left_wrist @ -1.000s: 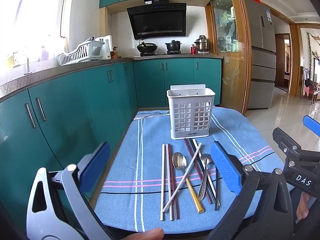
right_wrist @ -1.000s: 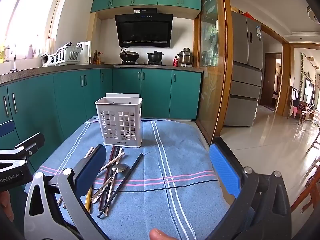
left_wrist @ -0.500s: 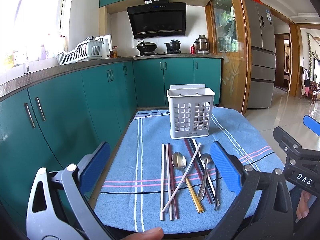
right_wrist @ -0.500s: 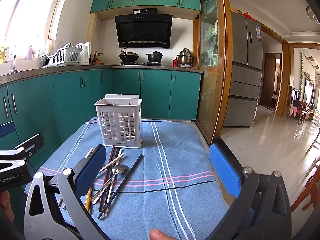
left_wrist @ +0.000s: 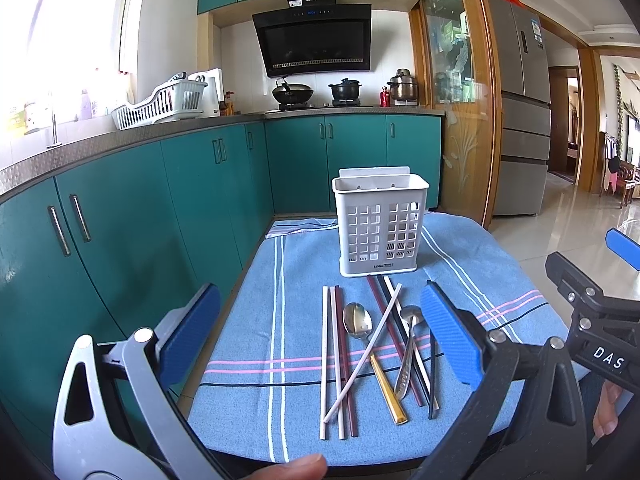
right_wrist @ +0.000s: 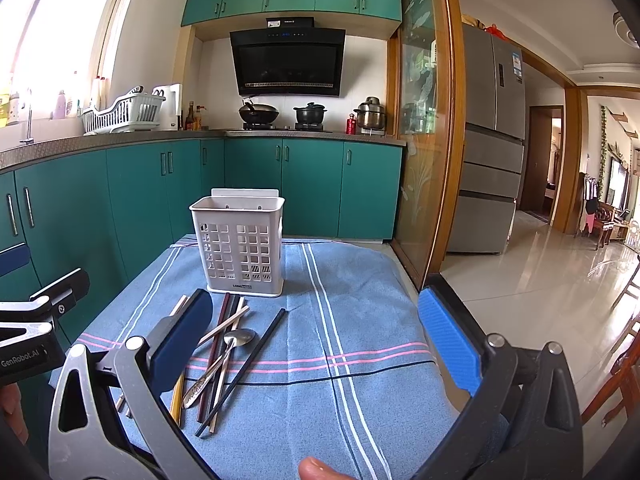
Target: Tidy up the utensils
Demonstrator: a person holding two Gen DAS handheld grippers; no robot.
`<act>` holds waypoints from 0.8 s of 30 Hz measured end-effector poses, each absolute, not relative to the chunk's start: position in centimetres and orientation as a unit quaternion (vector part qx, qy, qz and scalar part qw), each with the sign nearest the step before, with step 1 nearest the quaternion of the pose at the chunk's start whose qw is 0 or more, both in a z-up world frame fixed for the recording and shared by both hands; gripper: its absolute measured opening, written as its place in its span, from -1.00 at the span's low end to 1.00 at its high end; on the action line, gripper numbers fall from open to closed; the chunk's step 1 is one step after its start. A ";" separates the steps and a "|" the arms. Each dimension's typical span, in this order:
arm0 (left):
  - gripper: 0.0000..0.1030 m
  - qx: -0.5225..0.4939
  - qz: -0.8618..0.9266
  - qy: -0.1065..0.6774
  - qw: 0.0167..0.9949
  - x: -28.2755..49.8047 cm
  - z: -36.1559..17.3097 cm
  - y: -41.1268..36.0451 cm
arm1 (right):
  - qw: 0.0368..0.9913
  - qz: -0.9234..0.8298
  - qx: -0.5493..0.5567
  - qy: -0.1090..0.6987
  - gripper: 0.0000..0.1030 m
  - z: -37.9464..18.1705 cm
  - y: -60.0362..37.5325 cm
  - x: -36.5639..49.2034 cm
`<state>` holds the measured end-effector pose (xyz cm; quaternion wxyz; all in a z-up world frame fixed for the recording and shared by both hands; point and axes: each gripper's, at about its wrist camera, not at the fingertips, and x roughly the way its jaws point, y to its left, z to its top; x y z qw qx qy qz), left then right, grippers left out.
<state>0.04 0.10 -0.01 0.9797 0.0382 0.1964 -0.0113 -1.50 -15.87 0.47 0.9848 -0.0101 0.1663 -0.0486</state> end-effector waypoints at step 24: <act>0.92 0.039 -0.012 0.198 0.979 0.1 0.0 0.0 | 0.985 -0.049 -0.009 0.167 0.95 0.2 -15.9 -1.4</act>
